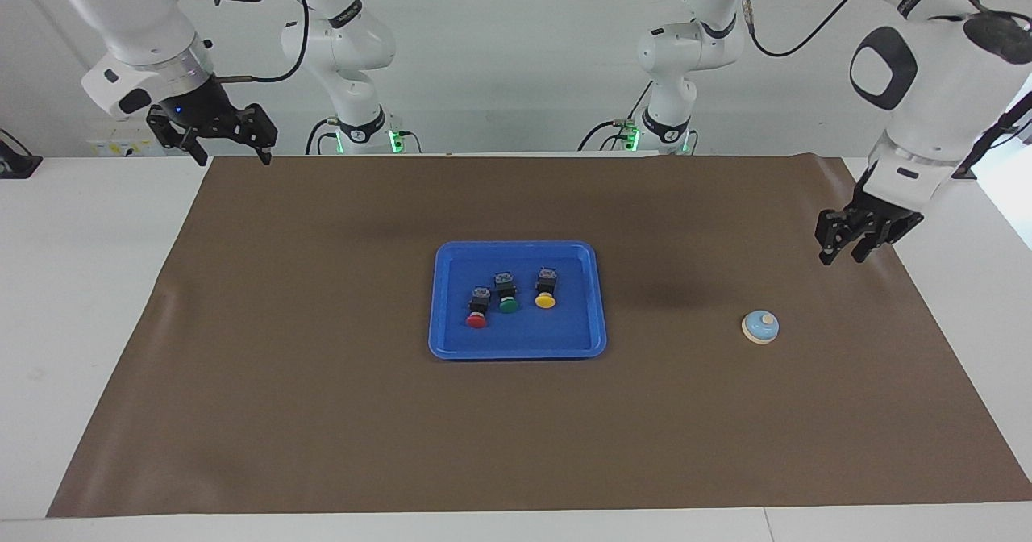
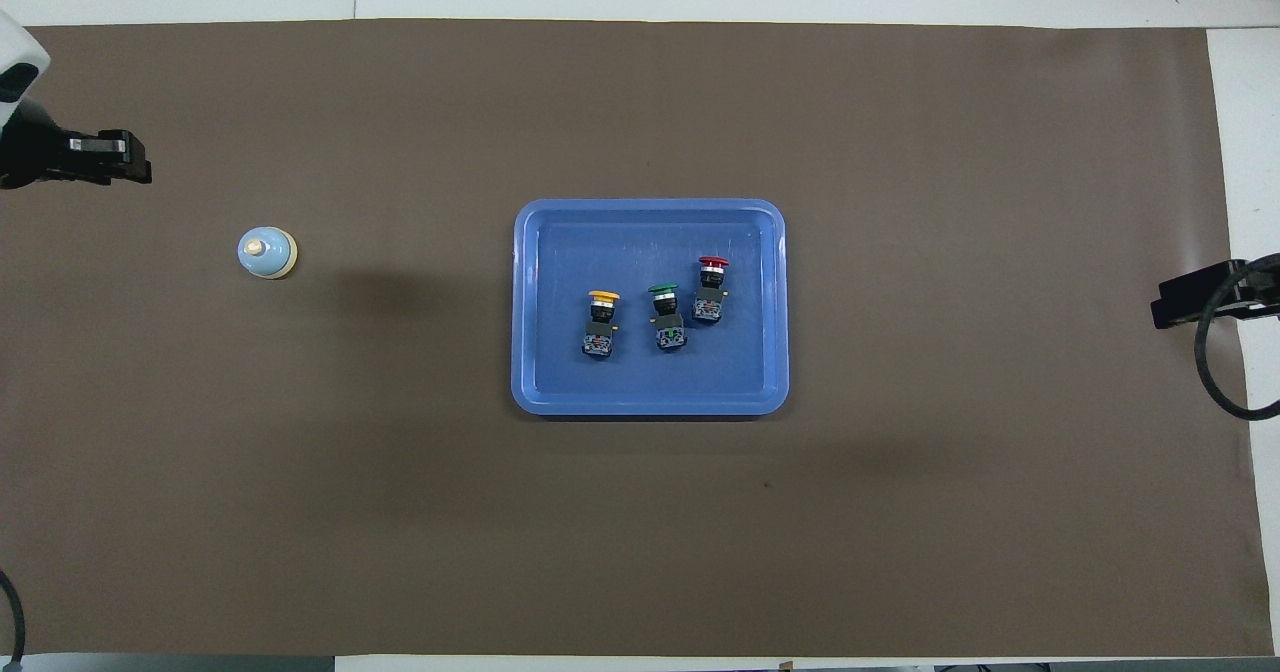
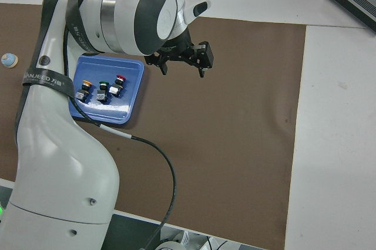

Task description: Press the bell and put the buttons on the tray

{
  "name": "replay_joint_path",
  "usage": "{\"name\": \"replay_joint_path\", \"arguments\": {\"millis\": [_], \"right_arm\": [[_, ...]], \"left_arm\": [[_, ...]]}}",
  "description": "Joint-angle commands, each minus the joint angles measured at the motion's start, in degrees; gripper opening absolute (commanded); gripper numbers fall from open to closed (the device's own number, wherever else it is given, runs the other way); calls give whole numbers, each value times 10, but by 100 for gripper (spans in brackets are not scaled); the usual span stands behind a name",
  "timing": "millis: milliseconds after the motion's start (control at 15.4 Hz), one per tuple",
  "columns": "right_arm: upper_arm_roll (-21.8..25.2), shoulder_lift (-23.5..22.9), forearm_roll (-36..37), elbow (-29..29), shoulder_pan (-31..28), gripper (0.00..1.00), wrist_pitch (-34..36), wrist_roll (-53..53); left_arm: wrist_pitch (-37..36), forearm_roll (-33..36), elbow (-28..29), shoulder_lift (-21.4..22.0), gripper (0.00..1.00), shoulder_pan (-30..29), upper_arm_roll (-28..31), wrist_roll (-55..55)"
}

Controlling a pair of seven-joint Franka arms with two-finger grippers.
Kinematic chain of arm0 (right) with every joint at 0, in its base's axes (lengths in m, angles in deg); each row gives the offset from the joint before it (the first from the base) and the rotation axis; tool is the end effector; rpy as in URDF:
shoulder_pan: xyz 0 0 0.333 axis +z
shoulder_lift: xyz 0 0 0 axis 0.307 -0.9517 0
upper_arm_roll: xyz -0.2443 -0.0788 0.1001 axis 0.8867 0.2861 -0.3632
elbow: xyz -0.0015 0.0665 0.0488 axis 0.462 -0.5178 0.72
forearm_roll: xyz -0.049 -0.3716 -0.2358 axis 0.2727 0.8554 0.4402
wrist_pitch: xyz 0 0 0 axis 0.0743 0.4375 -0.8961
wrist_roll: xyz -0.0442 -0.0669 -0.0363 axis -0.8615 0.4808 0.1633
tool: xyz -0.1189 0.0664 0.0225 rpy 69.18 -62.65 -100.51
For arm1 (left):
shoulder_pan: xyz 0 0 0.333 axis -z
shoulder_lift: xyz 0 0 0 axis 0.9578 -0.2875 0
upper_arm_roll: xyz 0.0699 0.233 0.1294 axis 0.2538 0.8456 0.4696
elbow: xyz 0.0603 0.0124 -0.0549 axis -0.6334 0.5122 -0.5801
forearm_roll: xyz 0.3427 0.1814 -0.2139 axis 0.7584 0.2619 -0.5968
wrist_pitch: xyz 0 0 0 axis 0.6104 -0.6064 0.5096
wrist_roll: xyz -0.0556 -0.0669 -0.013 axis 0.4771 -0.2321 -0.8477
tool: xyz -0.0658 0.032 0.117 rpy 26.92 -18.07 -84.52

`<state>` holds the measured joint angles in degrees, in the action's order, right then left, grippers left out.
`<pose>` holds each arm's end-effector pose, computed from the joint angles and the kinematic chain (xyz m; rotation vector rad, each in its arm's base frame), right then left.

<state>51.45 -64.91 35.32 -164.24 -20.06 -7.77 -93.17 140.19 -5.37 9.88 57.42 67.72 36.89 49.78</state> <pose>0.5701 -0.0360 0.5531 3.1064 0.0297 -0.1694 0.6503 0.0198 0.5061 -3.1115 0.0273 -0.1956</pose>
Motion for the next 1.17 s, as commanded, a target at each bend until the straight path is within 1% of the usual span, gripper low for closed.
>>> {"name": "replay_joint_path", "arguments": {"millis": [0, 130, 260, 651, 911, 1106], "right_arm": [[-8, 8, 6, -9, -11, 100, -1, -11], [-8, 8, 6, -9, -11, 100, -1, -11], [-8, 8, 6, -9, -11, 100, -1, -11], [-8, 8, 6, -9, -11, 100, -1, -11], [-8, 8, 6, -9, -11, 100, -1, -11], [-8, 8, 6, -9, -11, 100, -1, -11]], "left_arm": [[-40, 10, 19, 42, 100, 1, 1, 5], [-73, 10, 22, 55, 100, 1, 0, 4], [-71, 10, 38, 62, 100, 3, 0, 6], [-72, 8, 47, 68, 100, 6, -3, 5], [-113, -20, 45, 70, 100, 6, -3, 5], [-109, -20, 45, 70, 100, 7, -5, 1]]}}
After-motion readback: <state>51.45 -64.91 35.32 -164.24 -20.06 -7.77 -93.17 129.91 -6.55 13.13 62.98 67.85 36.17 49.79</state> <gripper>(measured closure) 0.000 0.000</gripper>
